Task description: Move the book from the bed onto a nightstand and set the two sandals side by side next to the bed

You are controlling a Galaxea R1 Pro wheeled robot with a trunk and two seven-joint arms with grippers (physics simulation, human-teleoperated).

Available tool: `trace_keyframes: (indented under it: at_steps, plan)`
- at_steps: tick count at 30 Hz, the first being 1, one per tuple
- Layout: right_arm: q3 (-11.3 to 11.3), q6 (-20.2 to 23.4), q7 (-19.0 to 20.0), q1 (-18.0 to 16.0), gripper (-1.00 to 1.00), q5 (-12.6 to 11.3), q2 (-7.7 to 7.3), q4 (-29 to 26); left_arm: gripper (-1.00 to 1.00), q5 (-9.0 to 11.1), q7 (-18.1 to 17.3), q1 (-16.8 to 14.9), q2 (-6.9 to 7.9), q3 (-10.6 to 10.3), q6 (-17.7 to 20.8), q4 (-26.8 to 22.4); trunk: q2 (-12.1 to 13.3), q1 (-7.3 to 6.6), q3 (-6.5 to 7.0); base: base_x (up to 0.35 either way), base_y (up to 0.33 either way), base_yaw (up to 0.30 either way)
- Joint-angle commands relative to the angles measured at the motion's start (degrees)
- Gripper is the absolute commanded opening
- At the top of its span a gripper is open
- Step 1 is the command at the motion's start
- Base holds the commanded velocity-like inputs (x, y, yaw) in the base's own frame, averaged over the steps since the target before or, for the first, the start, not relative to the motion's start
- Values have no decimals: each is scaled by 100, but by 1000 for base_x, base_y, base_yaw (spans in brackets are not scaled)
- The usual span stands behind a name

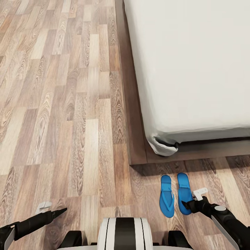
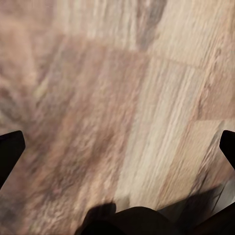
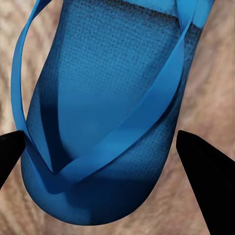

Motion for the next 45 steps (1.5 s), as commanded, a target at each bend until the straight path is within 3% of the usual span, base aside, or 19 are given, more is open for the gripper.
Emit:
trace_keyframes:
  at_steps: [1,9,10,34,45]
  plan:
    - [14,28,-2,-3,-100,-42,-7,-7,100,-43,-36,-4,-3,47,60,-5,-1,-1,-3,0,0,0]
    - [14,27,-1,-5,-100,-43,-9,-7,100,-43,-36,-4,-3,48,60,-5,-1,-1,-3,0,0,0]
    - [14,27,-2,-5,100,-44,-9,-7,100,-43,-36,-4,0,48,60,-5,-1,-1,-3,0,0,0]
    - [14,30,-2,-6,100,-42,-9,-7,100,-43,-36,-4,-4,44,61,-5,-1,-1,-3,0,0,0]
    - [11,31,13,-3,100,-46,-7,-13,100,-43,-31,-4,-5,44,60,-5,13,-29,241,0,0,0]
